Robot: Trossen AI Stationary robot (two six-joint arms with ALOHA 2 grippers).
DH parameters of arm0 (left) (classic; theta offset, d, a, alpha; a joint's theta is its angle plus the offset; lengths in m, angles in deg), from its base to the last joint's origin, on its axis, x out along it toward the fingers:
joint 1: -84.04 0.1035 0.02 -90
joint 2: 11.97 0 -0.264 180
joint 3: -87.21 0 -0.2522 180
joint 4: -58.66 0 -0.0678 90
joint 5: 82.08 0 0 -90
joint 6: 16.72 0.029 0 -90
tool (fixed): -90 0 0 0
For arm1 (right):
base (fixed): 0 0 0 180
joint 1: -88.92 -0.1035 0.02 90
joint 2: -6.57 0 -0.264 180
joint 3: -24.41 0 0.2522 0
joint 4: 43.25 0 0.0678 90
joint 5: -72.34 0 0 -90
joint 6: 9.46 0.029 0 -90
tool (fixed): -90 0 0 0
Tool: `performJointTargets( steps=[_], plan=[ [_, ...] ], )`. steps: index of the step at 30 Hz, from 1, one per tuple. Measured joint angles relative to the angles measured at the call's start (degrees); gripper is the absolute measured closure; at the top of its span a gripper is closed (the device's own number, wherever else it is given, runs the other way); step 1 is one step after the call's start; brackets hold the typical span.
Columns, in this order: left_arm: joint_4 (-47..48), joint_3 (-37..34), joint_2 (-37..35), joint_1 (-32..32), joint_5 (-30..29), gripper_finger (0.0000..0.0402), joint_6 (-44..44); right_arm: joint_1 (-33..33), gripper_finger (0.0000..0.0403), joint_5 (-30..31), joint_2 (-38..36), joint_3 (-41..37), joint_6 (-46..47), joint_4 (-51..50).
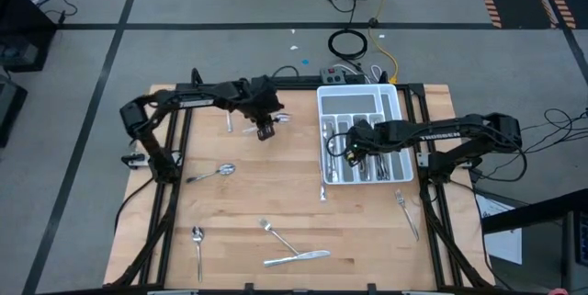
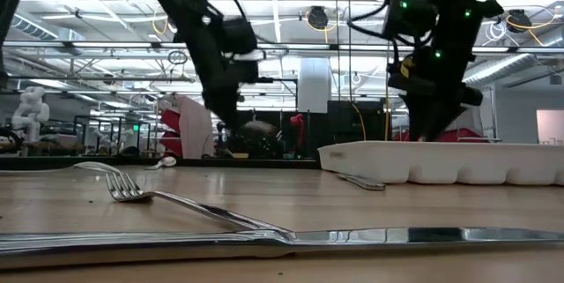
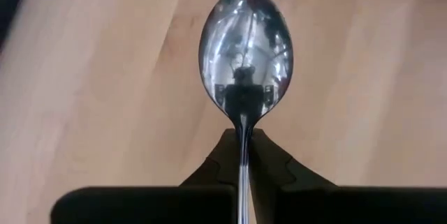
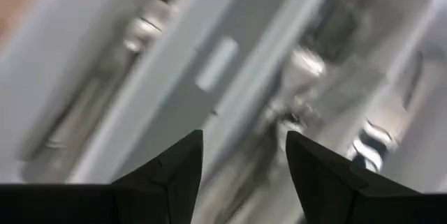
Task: Sort silverware
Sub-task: Put the silver spoon into the white silverware tray
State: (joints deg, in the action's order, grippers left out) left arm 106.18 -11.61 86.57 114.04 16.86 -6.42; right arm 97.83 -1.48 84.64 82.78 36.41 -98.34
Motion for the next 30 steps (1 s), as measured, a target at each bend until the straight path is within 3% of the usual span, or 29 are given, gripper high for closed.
performJointTargets(
  steps=[5,13,20,24,30],
  plan=[
    [-1.07,0.09,-4.96,0.02,8.77,0.0390,-7.39,-0.07,0.0206,-0.01,-1.27,3.12,-9.01,3.18],
    [-10.62,0.13,-10.16,-0.05,34.01,0.0390,-19.42,-0.07,0.0206,-0.19,-2.46,15.18,-33.03,4.71],
    [-19.18,0.15,-10.34,-0.73,51.89,0.0390,-27.73,-0.38,0.0206,-5.62,-2.70,27.31,-48.26,4.36],
    [-23.99,0.17,-10.09,-2.15,56.14,0.0390,-30.97,-1.38,0.0206,-7.57,-2.72,31.80,-56.18,6.58],
    [-27.68,0.17,-10.11,-3.64,56.79,0.0390,-32.44,-3.02,0.0206,-7.99,-2.70,33.56,-61.46,10.32]
  ],
)
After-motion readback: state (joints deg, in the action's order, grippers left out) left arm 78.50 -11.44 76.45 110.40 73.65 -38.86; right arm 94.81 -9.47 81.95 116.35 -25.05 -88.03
